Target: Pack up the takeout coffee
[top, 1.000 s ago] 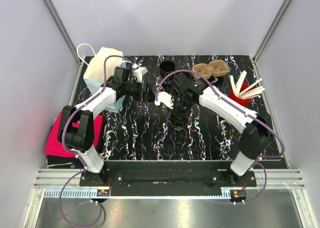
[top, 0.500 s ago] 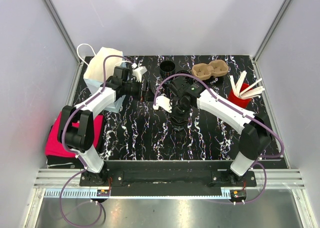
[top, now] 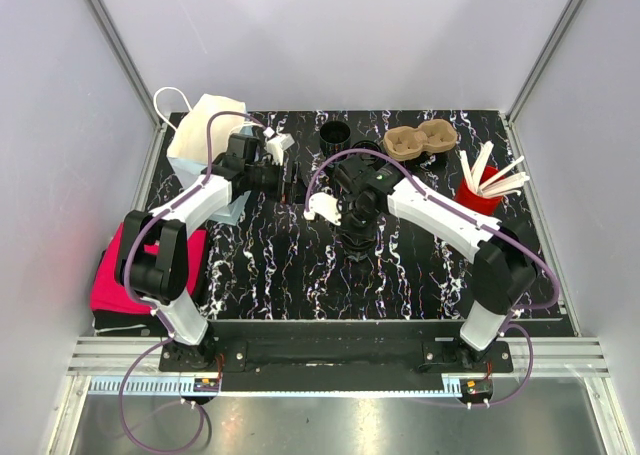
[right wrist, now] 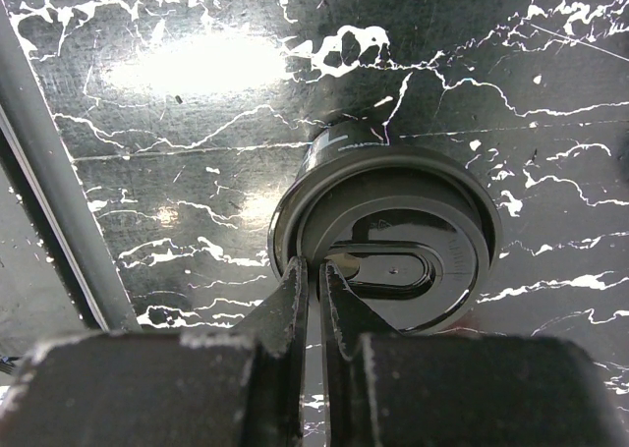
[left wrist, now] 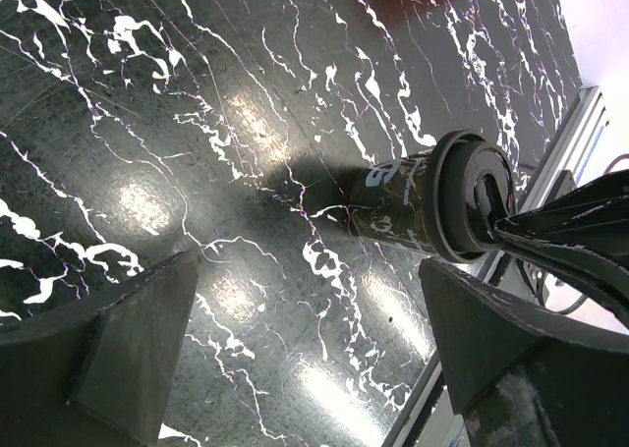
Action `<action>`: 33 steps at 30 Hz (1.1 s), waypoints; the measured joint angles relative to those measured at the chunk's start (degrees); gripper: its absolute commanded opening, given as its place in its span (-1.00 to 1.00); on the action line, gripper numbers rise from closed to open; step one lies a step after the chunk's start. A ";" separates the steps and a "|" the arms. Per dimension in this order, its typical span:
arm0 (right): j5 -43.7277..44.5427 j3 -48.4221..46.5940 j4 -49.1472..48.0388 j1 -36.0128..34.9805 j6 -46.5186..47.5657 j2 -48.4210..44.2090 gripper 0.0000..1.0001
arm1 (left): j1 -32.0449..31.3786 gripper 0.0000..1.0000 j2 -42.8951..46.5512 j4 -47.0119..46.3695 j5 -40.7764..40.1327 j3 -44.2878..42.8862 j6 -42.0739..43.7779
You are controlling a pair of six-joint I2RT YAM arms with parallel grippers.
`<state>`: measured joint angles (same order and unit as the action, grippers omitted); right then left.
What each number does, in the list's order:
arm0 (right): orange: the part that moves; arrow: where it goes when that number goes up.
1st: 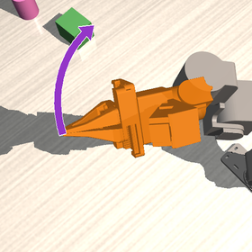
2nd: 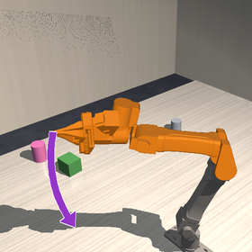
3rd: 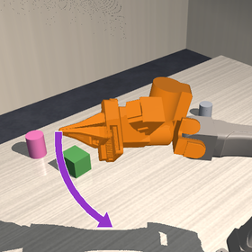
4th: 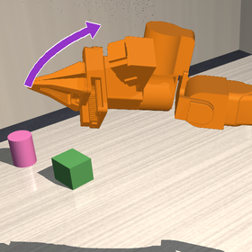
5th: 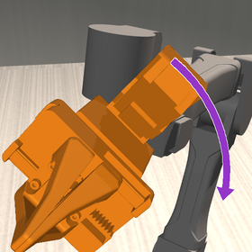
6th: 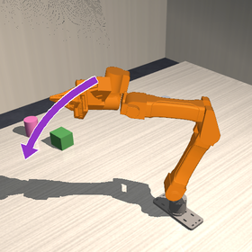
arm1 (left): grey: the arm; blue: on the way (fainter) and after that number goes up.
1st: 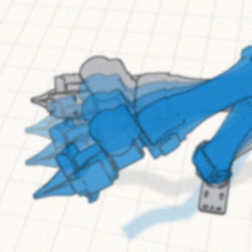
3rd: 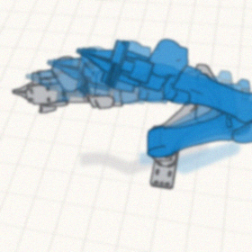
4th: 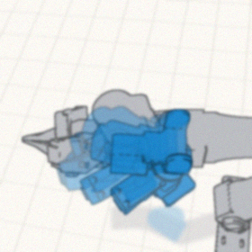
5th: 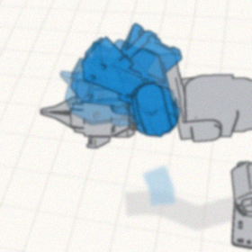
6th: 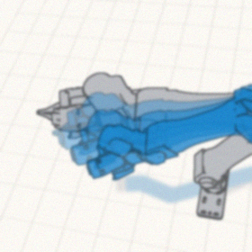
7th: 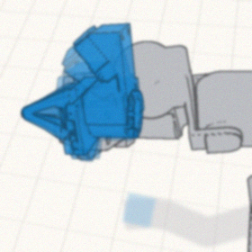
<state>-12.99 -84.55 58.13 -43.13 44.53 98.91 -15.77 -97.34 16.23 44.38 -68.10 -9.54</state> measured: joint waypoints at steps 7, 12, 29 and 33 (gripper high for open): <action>0.02 0.00 -0.22 0.00 -0.02 0.17 -1.00 | 0.00 0.98 0.00 -0.09 0.00 0.00 -0.02; 0.13 0.00 -0.20 -0.11 -0.02 0.17 -1.00 | 0.00 0.98 0.00 -0.13 0.00 0.00 -0.02; 1.81 -0.07 0.20 -1.09 -0.46 0.02 -1.00 | 0.00 0.98 0.00 -0.74 0.00 0.24 -0.02; 2.56 -0.07 0.20 -1.11 -0.61 -0.04 -1.00 | 0.00 0.98 0.00 -0.87 0.00 0.24 -0.02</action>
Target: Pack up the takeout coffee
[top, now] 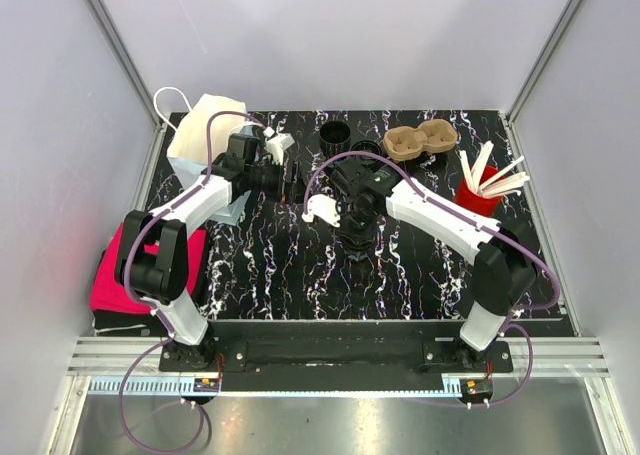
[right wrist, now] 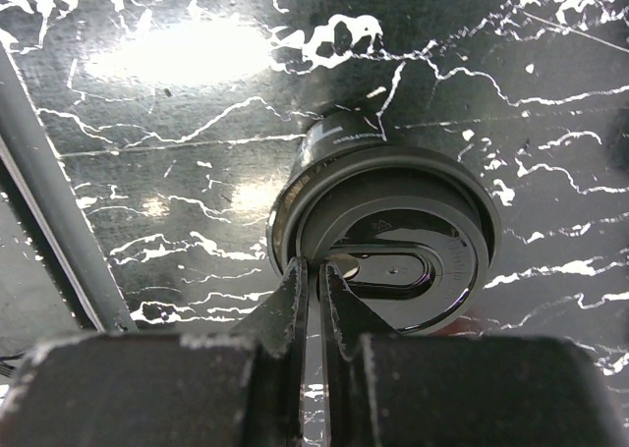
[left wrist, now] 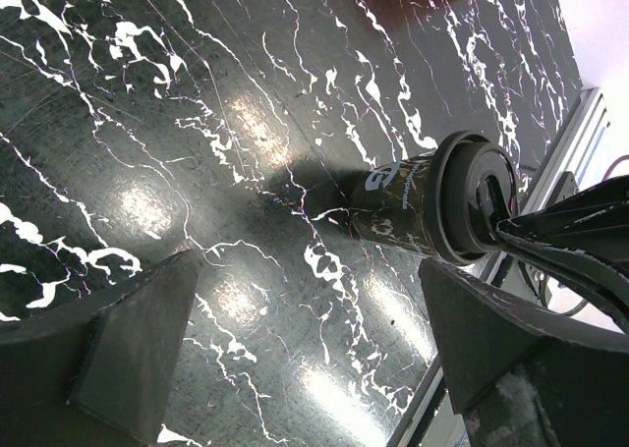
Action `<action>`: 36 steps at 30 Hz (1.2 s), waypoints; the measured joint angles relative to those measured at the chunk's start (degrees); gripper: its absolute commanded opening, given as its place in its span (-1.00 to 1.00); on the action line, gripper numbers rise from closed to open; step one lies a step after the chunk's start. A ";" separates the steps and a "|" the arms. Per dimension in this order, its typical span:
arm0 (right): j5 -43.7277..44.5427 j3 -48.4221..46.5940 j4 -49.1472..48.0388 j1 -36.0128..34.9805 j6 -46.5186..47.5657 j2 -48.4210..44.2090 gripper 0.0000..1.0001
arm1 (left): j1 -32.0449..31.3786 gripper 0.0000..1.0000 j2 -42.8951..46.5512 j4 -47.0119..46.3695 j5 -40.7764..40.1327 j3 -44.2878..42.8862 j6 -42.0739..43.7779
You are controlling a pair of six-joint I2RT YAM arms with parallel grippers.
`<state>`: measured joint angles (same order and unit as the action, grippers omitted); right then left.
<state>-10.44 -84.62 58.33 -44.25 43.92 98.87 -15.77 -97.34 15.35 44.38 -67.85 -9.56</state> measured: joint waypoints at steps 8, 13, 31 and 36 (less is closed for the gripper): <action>1.36 0.00 -0.11 -0.02 -0.20 -0.70 -1.00 | 0.00 0.98 0.00 -0.02 0.00 0.00 -0.02; 1.42 0.00 -0.15 -0.11 -0.24 -0.98 -1.00 | 0.00 0.98 0.00 -0.02 0.00 0.00 -0.02; 1.55 0.00 0.04 -1.57 -0.24 -0.98 -1.00 | 0.00 0.98 0.00 -0.02 0.04 0.00 -0.07; 2.01 0.02 0.04 -1.57 -0.22 -0.98 -1.00 | 0.00 0.98 0.00 -0.02 0.04 0.00 -0.13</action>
